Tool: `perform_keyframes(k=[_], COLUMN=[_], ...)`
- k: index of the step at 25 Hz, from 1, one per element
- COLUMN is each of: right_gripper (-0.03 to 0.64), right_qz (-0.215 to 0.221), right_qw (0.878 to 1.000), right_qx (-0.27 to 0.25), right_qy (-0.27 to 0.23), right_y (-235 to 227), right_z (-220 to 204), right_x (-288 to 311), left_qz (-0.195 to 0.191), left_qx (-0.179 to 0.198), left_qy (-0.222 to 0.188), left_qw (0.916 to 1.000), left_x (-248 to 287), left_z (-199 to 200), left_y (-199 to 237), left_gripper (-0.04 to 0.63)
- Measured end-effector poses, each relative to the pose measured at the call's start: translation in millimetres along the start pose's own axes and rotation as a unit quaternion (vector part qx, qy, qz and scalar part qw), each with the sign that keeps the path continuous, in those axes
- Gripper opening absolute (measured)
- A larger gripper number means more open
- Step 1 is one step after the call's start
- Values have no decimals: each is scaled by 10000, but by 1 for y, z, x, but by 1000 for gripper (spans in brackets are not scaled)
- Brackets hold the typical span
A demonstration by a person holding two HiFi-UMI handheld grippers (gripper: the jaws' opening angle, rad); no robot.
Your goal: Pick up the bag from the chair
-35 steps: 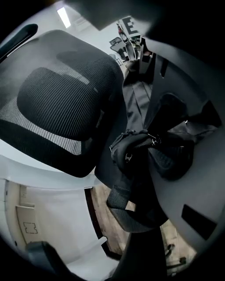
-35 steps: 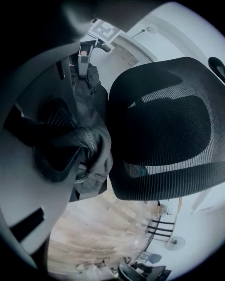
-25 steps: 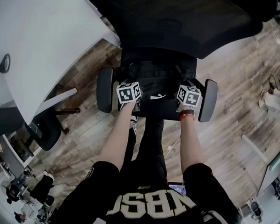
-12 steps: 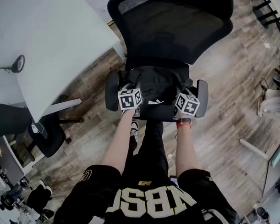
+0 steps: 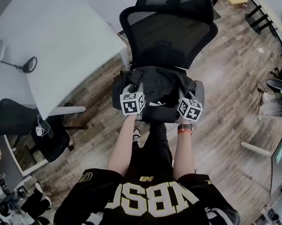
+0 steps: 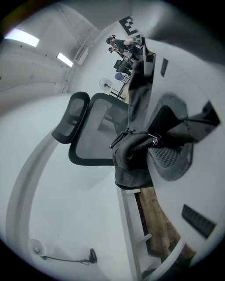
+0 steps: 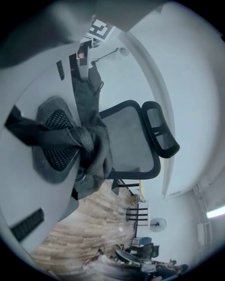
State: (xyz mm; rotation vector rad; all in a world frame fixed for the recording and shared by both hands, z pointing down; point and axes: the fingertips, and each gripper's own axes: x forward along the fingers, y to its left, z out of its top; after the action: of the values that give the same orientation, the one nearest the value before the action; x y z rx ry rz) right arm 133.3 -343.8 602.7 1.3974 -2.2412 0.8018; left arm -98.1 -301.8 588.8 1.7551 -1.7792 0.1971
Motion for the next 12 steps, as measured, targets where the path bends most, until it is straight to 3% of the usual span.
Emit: perform_keyframes(k=[8,12], right_gripper=[64,69], right_qz=[12,112], right_qw=[9973,9937], right_qx=[-124,-295], right_qy=[-720,-1079], right_y=[45,72], right_z=[52,81], right_x=[-58,-79], left_qz=[-174,-216], left_qx=[534,630], left_qy=[-733,-1190], left_qw=[9957,9907], left_x=[-60,-85], left_z=[65,102], left_y=[-21,-25], left_gripper=[80,80])
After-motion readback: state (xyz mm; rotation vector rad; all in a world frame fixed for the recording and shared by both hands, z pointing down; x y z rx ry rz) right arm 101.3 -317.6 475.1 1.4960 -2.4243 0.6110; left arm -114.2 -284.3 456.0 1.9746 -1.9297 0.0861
